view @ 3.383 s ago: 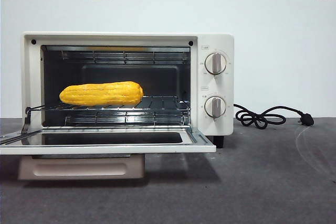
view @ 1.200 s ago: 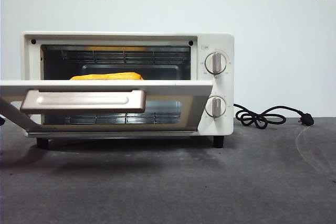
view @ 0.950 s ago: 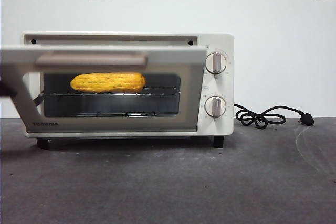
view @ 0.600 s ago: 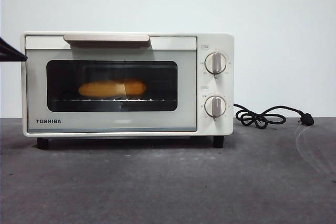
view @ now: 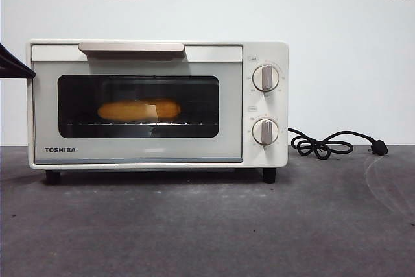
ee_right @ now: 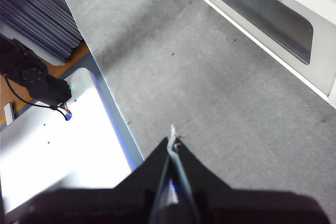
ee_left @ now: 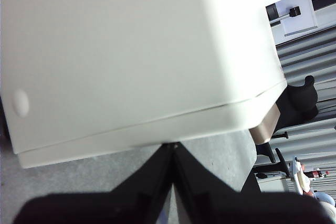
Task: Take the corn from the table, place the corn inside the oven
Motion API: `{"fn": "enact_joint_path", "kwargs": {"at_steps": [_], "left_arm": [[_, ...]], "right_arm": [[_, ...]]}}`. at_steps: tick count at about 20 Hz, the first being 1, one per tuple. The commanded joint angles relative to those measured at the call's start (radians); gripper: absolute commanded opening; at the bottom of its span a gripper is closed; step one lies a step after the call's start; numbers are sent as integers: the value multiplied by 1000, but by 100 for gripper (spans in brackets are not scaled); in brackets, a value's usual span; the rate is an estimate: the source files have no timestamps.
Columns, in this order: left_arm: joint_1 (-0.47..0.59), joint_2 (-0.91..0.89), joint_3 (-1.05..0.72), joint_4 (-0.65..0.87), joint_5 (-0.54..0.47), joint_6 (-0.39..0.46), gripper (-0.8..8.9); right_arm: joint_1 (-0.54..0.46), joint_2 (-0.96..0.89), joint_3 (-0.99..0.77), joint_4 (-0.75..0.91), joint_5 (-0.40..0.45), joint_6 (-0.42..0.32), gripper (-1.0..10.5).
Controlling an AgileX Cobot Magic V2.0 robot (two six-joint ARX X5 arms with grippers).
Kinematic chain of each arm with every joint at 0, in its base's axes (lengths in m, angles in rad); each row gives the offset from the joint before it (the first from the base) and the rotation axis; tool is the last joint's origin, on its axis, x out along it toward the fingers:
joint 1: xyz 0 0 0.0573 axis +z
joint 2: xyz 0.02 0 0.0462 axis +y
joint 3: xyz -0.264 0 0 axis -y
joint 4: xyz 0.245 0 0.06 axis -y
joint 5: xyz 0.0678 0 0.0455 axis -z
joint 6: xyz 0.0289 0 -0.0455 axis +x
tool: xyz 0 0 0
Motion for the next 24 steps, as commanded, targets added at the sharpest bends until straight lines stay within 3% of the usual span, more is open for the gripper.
{"fn": "enact_joint_path", "kwargs": {"at_steps": [1,5,9,15,17,21,24], "left_arm": [[0,5,-2,26,-4,-3,-8],[0,3,-2,-82,-3,19,-8],[-3,-55,-2,-261,-4,167,-7],[-59,-325,-2,-294,-17,147,-7],[-105,-443,-2,-326,-92,119,-7],[-273,-661,-2,-426,-356,59,-7],[-426,-796,-2,-441,-591,-64,-7]], "right_arm": [[0,5,2,1,-6,-10,-16],[0,5,2,0,-6,-11,-16],[0,5,2,2,-5,-11,-15],[0,5,2,2,14,-10,-12],[0,5,2,2,38,-10,-12],[0,5,2,2,51,-10,-12],[0,5,2,2,51,-10,-12]]}}
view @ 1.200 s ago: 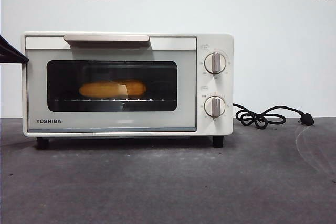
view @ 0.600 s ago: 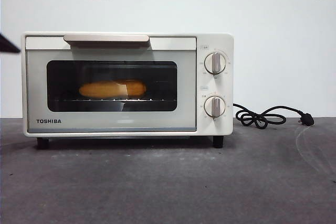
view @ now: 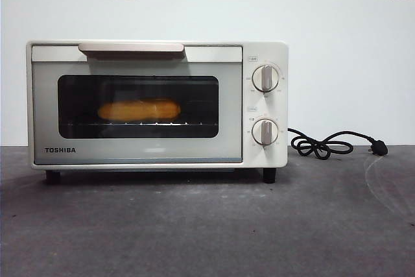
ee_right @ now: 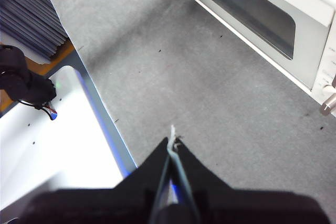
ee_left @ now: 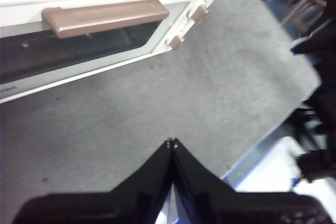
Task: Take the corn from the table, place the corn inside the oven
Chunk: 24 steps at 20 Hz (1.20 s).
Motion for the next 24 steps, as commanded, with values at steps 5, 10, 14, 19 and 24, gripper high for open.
{"fn": "enact_joint_path", "kwargs": {"at_steps": [5,10,14,19,24], "left_arm": [[-250,-143,-2,-22,-471,-225,-7],[-307,-106,-2,-27,-494,-243,-4],[-305,-34,-2,-18,-496,-271,-4],[-315,86,-3,50,-492,-268,-4],[-282,21,-3,140,-528,-245,-4]], "right_arm": [[0,5,2,5,1,-10,-12],[0,5,2,4,43,-8,-4],[0,5,2,5,113,-10,1],[0,5,2,6,246,-10,1],[0,5,2,6,367,-9,1]]}}
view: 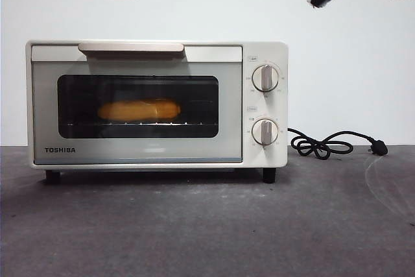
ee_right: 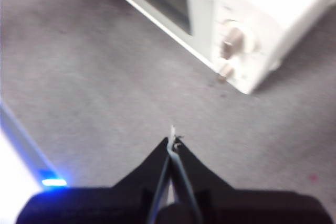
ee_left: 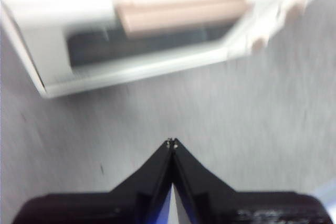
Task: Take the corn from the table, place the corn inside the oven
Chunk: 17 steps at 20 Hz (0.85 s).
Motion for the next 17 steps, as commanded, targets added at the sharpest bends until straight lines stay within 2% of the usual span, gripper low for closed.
{"fn": "enact_joint_path", "kwargs": {"at_steps": [1,4,7,12,17], "left_arm": [[32,-58,-3,37,0,37,-4],[112,-147,-3,137,0,28,-4],[184,-211,-4,317,0,26,-4],[241,-275,-38,493,0,58,-4],[251,-391,-386,935,15,37,-4]], "right_arm": [[0,5,2,5,38,-9,1],[0,5,2,8,76,-9,1],[0,5,2,8,83,-9,1],[0,5,2,8,83,-9,1],[0,5,2,8,83,-9,1]]}}
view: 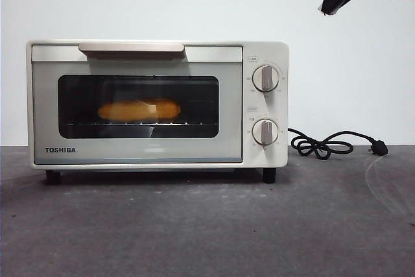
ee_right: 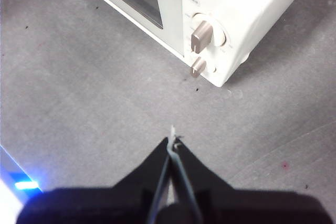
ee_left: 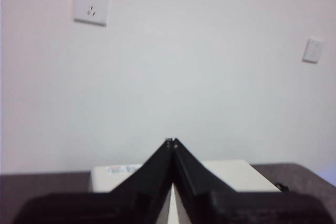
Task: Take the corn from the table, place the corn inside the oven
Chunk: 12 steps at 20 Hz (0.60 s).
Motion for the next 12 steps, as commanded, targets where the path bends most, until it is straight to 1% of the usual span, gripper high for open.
{"fn": "enact_joint_path", "kwargs": {"at_steps": [1,3,5,9,12], "left_arm": [[4,-58,-200,220,3,-23,-4],[4,-109,-338,366,2,-24,-4],[6,-163,-444,449,-8,-13,-4],[32,-276,-559,460,-8,63,-4],[62,-346,-591,458,-7,80,-4]], "right_arm": [[0,5,2,8,2,-9,1],[0,5,2,8,2,-9,1],[0,5,2,8,2,-9,1],[0,5,2,8,2,-9,1],[0,5,2,8,2,-9,1]]}}
